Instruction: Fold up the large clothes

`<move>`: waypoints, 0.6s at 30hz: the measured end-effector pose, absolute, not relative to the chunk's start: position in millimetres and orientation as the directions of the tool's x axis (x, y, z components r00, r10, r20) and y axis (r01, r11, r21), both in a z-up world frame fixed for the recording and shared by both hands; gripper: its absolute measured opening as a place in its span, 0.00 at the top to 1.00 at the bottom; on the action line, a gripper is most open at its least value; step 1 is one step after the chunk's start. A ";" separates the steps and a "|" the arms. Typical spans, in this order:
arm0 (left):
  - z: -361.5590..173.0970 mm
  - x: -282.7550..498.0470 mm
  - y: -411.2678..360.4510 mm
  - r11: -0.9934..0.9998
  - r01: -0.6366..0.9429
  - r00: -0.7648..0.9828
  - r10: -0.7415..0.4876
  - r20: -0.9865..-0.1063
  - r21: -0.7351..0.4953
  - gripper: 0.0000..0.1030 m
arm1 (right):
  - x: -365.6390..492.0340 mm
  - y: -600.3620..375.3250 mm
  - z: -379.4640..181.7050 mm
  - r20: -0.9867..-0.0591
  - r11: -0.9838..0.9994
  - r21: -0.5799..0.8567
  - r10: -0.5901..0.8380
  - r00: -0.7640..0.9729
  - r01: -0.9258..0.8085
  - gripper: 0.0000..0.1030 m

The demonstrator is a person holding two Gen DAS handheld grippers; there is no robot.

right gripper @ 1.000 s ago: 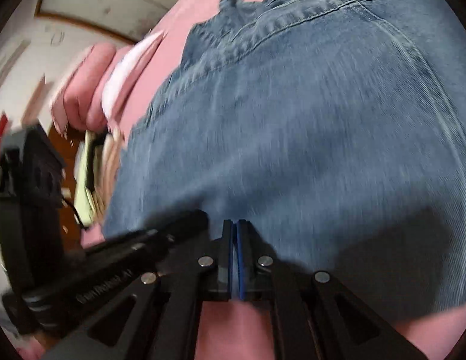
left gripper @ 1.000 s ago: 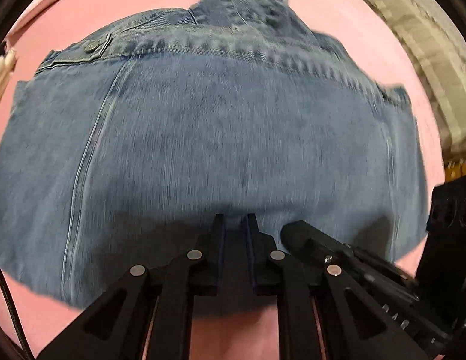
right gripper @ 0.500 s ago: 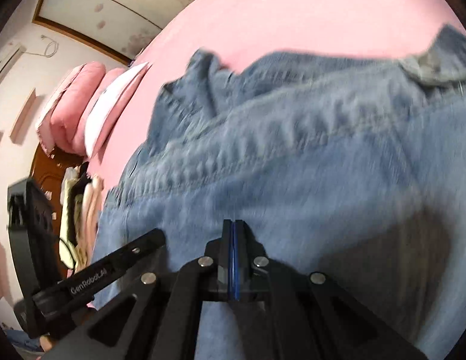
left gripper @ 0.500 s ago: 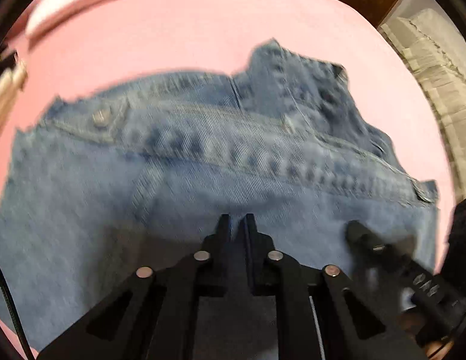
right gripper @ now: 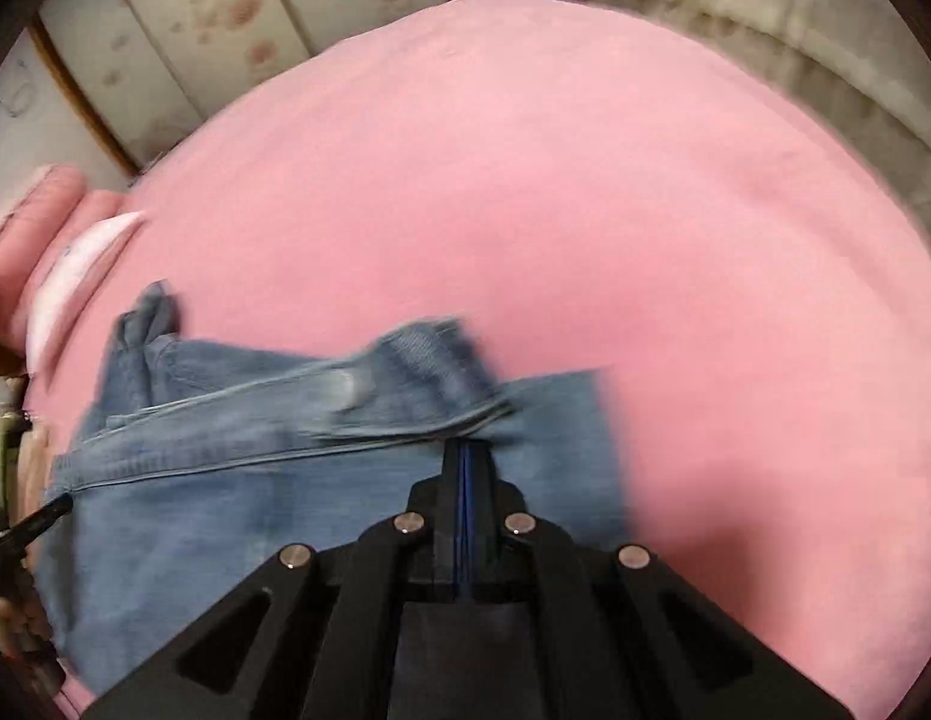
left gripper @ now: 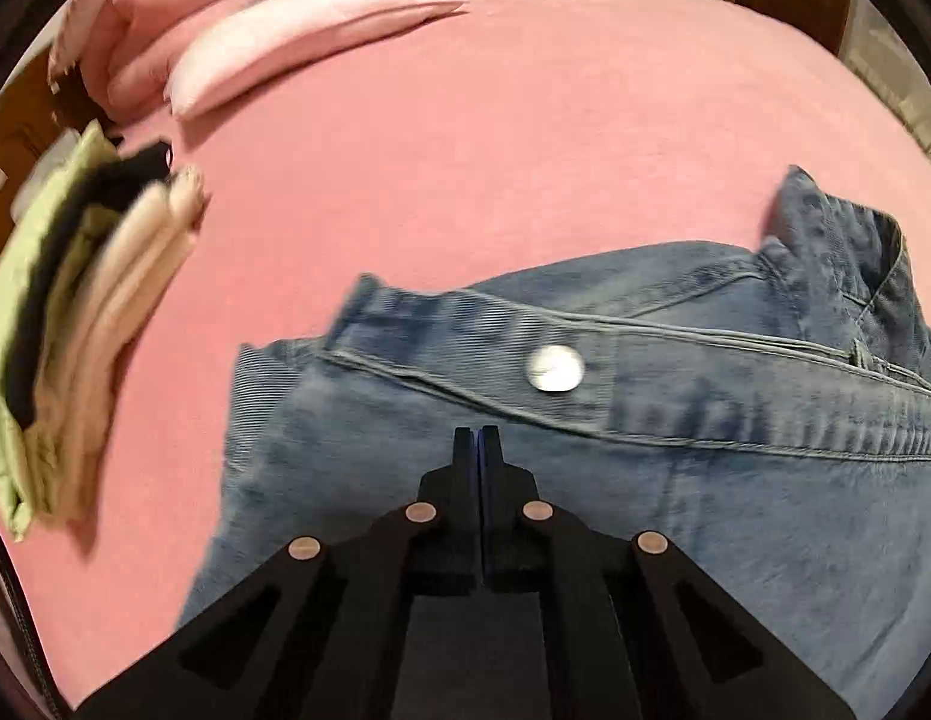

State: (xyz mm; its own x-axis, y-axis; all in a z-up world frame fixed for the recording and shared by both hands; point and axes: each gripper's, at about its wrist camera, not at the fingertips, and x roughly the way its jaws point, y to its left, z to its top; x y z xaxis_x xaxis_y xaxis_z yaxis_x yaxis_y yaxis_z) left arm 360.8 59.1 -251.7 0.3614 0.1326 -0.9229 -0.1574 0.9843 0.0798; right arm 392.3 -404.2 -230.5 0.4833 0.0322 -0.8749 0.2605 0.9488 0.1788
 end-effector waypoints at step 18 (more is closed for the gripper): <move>-205.6 272.4 110.6 0.936 -0.345 0.326 0.055 -0.944 -0.065 0.86 | 389.1 -318.1 -166.9 -0.859 0.941 0.238 0.088 0.504 0.241 1.00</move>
